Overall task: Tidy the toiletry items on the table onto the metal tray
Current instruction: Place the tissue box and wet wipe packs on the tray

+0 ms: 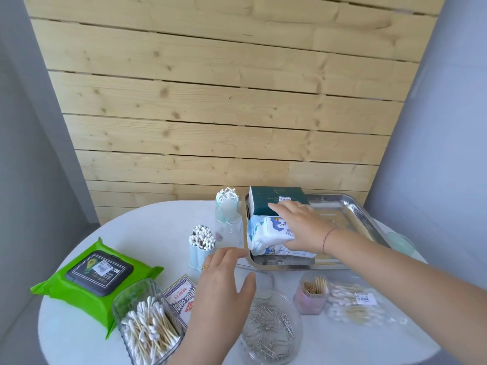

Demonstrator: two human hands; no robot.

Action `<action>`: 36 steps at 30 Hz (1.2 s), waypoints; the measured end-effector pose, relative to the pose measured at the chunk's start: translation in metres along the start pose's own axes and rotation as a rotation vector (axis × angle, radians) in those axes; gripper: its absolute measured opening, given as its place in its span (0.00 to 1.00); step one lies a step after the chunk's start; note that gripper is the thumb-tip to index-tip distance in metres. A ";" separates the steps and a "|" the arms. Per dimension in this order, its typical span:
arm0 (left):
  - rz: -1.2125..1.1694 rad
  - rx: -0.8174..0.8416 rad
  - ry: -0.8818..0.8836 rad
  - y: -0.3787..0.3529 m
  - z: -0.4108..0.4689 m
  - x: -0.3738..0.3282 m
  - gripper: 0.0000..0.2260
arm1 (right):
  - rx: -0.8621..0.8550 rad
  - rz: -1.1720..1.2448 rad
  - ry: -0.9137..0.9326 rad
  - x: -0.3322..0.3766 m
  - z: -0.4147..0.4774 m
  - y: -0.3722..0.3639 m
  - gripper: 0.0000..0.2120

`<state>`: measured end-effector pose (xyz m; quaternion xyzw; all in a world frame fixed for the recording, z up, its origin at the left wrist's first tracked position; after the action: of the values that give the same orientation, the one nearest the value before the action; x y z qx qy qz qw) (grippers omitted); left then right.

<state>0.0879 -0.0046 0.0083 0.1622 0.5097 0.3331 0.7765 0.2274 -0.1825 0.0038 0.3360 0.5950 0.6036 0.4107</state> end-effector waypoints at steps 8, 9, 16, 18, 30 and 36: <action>0.009 0.010 -0.010 -0.003 -0.001 0.002 0.15 | -0.105 0.029 0.013 -0.014 -0.020 -0.009 0.21; 0.010 0.009 -0.012 -0.003 -0.001 0.002 0.15 | -0.099 0.028 0.014 -0.014 -0.019 -0.011 0.21; 0.029 0.010 -0.024 -0.004 -0.003 0.003 0.14 | -0.170 -0.003 0.021 -0.015 -0.025 -0.023 0.20; -0.030 -0.005 -0.041 0.004 -0.001 -0.002 0.13 | -0.148 -0.018 0.003 -0.016 -0.028 -0.030 0.22; 0.659 0.771 0.249 0.156 0.049 0.166 0.47 | -0.229 0.233 -0.112 0.011 -0.044 0.027 0.20; 0.078 0.358 0.652 0.181 0.066 0.213 0.31 | -0.166 0.898 -0.105 0.162 -0.007 0.073 0.11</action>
<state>0.1385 0.2779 -0.0025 0.1998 0.7739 0.3022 0.5195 0.1431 -0.0367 0.0625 0.5567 0.3184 0.7497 0.1634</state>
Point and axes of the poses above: each hand's wrist, its own z-axis towards the middle knuckle, its own y-axis out of the back of the hand, x = y × z, the point moved 5 cm from there along z, towards the middle knuckle, and after that the axes turned 6 degrees about -x, right-handed, at the moved point
